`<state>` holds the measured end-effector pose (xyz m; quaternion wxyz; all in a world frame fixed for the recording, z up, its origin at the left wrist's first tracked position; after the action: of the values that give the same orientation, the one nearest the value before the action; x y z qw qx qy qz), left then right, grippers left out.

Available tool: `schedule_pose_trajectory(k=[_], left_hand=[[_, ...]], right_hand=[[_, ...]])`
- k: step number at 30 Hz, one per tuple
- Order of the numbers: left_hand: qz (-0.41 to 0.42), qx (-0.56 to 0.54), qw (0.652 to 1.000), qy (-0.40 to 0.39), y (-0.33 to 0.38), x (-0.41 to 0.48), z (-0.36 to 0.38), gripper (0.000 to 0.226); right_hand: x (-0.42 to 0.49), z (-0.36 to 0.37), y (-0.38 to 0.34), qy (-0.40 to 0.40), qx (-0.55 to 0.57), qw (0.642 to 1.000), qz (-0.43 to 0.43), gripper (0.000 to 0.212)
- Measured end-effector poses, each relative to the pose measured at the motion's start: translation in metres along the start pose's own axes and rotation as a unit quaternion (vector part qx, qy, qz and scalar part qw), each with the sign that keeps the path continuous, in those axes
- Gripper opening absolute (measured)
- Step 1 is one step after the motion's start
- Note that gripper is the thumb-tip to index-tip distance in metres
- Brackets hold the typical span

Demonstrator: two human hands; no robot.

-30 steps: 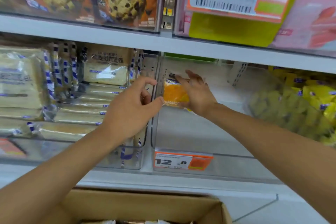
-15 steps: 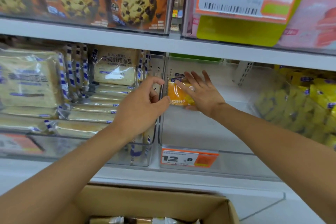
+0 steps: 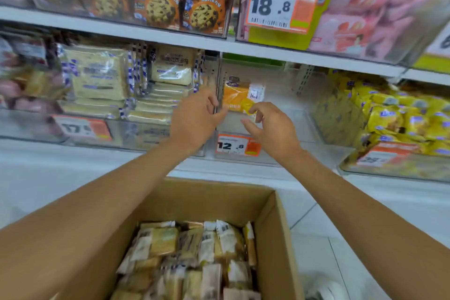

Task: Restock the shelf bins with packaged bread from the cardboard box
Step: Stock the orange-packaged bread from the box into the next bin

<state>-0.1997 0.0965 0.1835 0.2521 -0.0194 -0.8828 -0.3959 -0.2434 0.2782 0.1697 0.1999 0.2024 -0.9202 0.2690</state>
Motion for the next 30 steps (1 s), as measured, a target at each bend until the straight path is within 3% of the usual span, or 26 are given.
schedule_pose_trajectory(k=[2, 6, 9, 12, 15, 17, 20, 23, 25, 28, 30], left_hand=[[-0.048, -0.005, 0.998, -0.038, -0.007, -0.035, 0.002, 0.023], [-0.194, 0.023, 0.967, -0.165, -0.072, -0.119, 0.019, 0.018], [-0.271, 0.029, 0.935, -0.226, -0.133, -0.178, 0.027, 0.015], [-0.325, 0.012, 0.915, -0.238, -0.183, -0.221, 0.033, 0.018], [-0.392, -0.022, 0.887, -0.242, -0.213, -0.248, 0.043, 0.02], [-0.408, -0.022, 0.878, -0.251, -0.222, -0.259, 0.052, 0.015], [-0.411, -0.036, 0.87, -0.269, -0.224, -0.267, 0.062, 0.013], [-0.426, -0.052, 0.861, -0.273, -0.226, -0.269, 0.067, 0.014], [-0.449, -0.072, 0.852, -0.259, -0.226, -0.266, 0.069, 0.016], [-0.488, -0.121, 0.832, -0.236, -0.215, -0.258, 0.073, 0.041], [-0.506, -0.168, 0.805, -0.26, -0.203, -0.254, 0.074, 0.073]], right_hand=[[-0.037, 0.006, -0.014, -0.034, 0.031, 0.999, 0.025, 0.023], [-0.12, 0.063, -0.01, -0.22, 0.011, 0.974, 0.062, 0.027], [-0.184, 0.125, 0.022, -0.368, 0.002, 0.921, 0.131, 0.034], [-0.238, 0.18, 0.062, -0.436, 0.042, 0.861, 0.257, 0.048], [-0.263, 0.213, 0.088, -0.401, 0.077, 0.844, 0.348, 0.063], [-0.269, 0.231, 0.095, -0.366, 0.107, 0.849, 0.365, 0.069], [-0.275, 0.256, 0.106, -0.36, 0.094, 0.829, 0.417, 0.074], [-0.27, 0.253, 0.102, -0.33, 0.037, 0.84, 0.428, 0.054], [-0.256, 0.232, 0.089, -0.274, 0.075, 0.862, 0.419, 0.038], [-0.228, 0.193, 0.059, -0.211, 0.191, 0.877, 0.388, 0.027], [-0.217, 0.182, 0.042, -0.207, 0.331, 0.812, 0.434, 0.028]])
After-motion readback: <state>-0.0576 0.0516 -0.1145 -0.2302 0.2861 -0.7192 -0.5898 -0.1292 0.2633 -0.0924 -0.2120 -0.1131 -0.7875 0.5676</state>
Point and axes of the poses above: each hand's wrist, its own x-axis towards the middle knuckle, its own z-axis out of the palm, y = z × x, the point moved 4 cm from there along x, towards the middle knuckle, and after that the axes turned 3 degrees about z, right-handed, at the moved point
